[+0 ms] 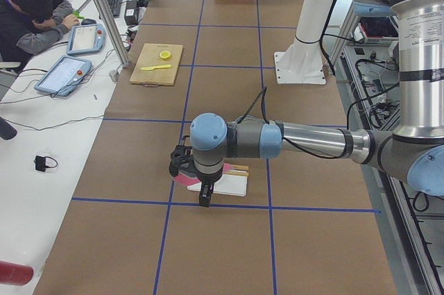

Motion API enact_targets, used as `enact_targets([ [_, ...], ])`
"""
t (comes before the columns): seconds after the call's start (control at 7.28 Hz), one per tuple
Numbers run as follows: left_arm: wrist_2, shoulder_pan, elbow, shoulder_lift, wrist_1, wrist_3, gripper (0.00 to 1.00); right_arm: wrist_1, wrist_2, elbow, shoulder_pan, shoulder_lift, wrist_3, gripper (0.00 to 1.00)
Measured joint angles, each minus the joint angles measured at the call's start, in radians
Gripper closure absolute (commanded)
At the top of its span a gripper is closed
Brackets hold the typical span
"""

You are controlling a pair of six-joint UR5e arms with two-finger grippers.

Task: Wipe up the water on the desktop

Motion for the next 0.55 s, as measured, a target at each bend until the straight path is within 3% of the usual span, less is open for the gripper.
enact_targets([
  [0.55,0.0,0.0,-0.011,0.0,0.0,-0.001,0.01,0.0,0.0,0.007,0.0,-0.002,-0.001,0.0],
])
